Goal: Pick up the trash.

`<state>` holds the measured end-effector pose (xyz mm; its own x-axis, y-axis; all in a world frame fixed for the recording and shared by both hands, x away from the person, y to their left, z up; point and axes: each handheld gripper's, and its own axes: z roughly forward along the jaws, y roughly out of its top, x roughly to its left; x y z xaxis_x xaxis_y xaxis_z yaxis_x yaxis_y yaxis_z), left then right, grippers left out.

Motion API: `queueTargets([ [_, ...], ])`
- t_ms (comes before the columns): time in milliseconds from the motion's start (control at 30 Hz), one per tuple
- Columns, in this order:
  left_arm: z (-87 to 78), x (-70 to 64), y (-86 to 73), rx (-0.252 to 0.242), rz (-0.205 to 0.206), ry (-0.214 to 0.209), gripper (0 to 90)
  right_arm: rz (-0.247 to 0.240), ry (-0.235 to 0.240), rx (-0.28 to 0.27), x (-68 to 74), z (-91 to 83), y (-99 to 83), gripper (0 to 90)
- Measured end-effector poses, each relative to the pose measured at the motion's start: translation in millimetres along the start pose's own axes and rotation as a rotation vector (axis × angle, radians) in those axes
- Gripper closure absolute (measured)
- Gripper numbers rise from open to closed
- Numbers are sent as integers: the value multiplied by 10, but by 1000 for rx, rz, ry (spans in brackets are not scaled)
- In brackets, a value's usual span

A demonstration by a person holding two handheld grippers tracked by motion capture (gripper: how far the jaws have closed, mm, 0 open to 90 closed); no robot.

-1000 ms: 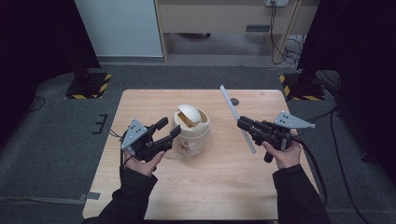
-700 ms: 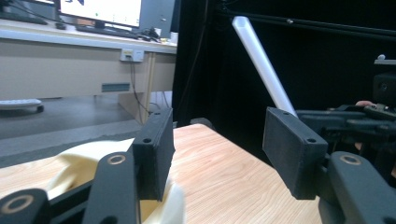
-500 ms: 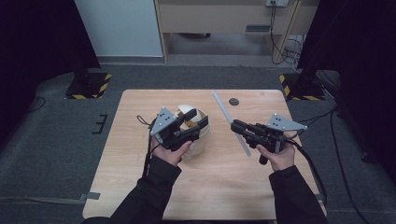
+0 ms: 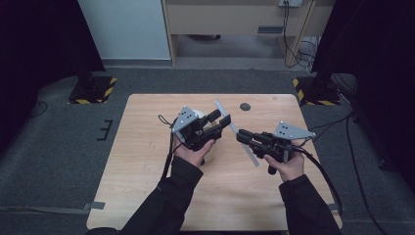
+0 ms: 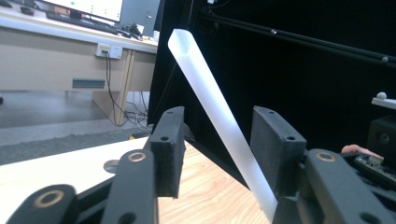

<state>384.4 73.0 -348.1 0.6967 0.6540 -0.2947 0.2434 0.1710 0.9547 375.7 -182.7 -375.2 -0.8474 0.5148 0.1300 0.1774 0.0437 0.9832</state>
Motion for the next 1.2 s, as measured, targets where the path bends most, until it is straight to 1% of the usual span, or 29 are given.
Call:
queueTargets([
  [67, 10, 4, -2, 2, -16, 1, 572, -3, 2, 3, 6, 6, -1, 792],
  [200, 18, 2, -5, 5, -45, -13, 668, -8, 5, 11, 8, 16, -5, 792],
  [267, 17, -5, -4, 4, -56, -20, 701, -9, 3, 14, 9, 20, -9, 792],
  [333, 15, -15, 0, -1, -73, -41, 728, -9, 3, 17, 13, 28, -15, 792],
  [400, 15, -31, 8, -1, -78, -57, 750, -13, 3, 22, 22, 41, -20, 790],
  [433, 18, -37, 14, -5, -78, -67, 759, -13, 4, 26, 30, 47, -20, 788],
  [500, 22, -38, 24, -6, -76, -74, 780, -6, 7, 26, 23, 49, -23, 770],
  [533, 19, -36, 33, -3, -66, -67, 796, -8, 0, 31, 18, 44, -21, 754],
  [600, 2, -21, 57, -6, -58, -70, 799, -11, -12, 27, 4, 17, -9, 730],
  [667, -19, -2, 89, -12, -36, -54, 799, -10, -27, 12, -26, -27, 11, 703],
  [733, -31, 20, 130, -17, -23, -47, 799, 0, -54, -4, -83, -78, 15, 680],
  [800, -40, 33, 180, -29, 2, -32, 799, 6, -92, -6, -157, -122, -7, 652],
  [867, -44, 41, 238, -41, 18, -27, 799, 14, -133, 8, -238, -156, -63, 624],
  [967, -50, 48, 338, -60, 47, -19, 799, 23, -203, 62, -364, -172, -198, 557],
  [1033, -55, 45, 406, -77, 76, -5, 798, 38, -246, 97, -452, -163, -310, 468],
  [1100, -58, 49, 473, -91, 97, 6, 799, 55, -300, 143, -537, -166, -417, 441],
  [1200, -55, 57, 570, -101, 130, 18, 799, 79, -358, 197, -646, -177, -567, 390],
])
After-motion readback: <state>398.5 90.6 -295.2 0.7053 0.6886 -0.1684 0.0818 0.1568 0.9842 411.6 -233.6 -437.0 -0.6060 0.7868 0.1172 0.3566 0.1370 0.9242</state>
